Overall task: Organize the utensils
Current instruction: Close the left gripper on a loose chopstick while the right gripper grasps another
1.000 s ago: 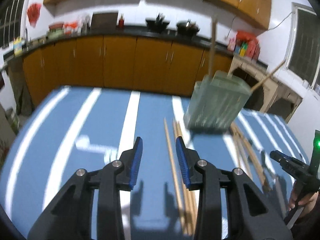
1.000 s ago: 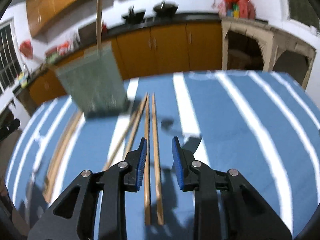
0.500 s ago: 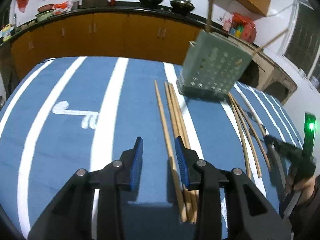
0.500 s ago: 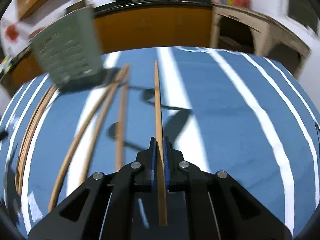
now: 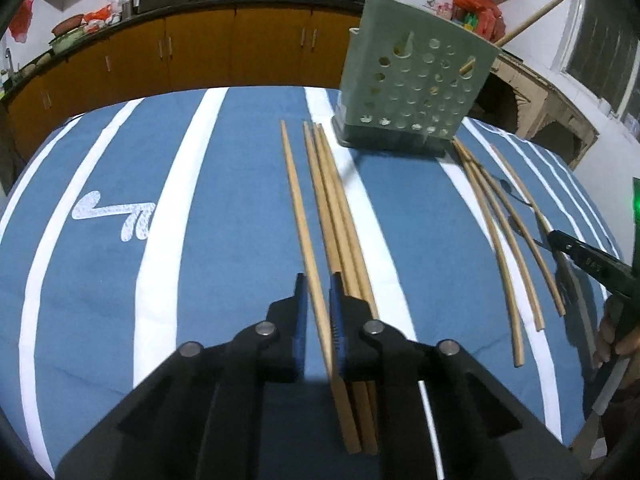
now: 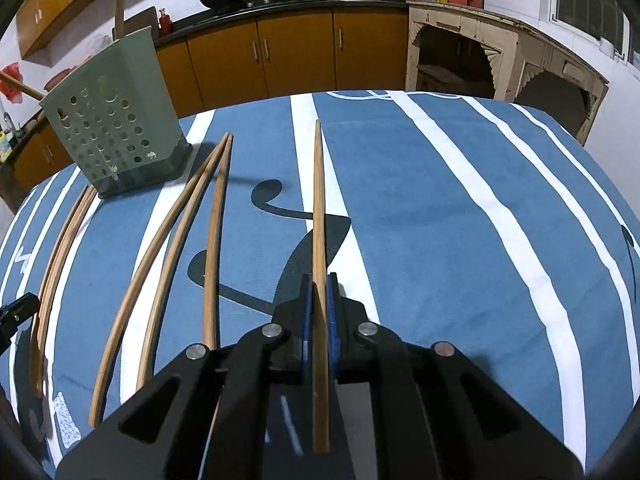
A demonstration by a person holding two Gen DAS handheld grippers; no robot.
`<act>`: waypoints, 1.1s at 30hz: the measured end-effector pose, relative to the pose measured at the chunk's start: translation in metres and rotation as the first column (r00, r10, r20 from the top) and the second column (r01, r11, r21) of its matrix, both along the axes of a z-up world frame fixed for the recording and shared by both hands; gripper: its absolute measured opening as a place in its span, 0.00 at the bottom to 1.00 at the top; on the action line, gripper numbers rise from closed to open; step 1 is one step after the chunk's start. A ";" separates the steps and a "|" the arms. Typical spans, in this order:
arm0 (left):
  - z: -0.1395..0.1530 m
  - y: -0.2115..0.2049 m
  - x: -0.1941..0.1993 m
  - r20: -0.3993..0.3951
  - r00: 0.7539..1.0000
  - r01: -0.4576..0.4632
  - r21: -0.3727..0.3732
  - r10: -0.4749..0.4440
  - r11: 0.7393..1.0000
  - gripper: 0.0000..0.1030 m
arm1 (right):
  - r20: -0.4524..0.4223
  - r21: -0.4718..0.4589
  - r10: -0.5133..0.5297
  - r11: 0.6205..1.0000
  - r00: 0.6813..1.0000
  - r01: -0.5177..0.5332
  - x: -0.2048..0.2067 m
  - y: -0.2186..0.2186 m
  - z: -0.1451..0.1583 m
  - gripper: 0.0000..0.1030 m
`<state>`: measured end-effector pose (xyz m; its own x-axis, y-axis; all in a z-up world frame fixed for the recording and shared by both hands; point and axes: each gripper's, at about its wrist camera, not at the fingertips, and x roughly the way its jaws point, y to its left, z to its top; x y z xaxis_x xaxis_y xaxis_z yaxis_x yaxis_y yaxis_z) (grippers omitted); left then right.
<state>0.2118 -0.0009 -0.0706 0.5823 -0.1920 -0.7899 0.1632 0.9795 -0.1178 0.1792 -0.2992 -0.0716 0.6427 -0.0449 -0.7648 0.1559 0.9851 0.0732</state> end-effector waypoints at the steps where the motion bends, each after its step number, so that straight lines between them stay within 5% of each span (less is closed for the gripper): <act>1: -0.001 0.001 0.000 -0.003 1.000 -0.006 0.000 0.006 1.000 0.09 | 0.001 -0.003 0.002 1.000 1.000 -0.002 0.000 0.000 0.000 0.08; 13: 0.001 0.047 0.024 0.017 0.984 -0.175 0.032 0.175 0.984 0.08 | 0.009 0.006 -0.006 1.000 1.000 0.006 0.009 -0.003 0.000 0.08; 19: 0.002 0.051 0.020 0.006 0.991 -0.136 -0.018 0.136 0.991 0.10 | 0.008 0.003 0.018 1.000 1.000 -0.018 0.009 0.000 0.000 0.08; 33: 0.000 0.045 0.009 0.026 0.994 -0.105 0.019 0.105 0.994 0.12 | 0.009 0.012 0.017 1.000 1.000 -0.017 0.006 0.001 -0.001 0.08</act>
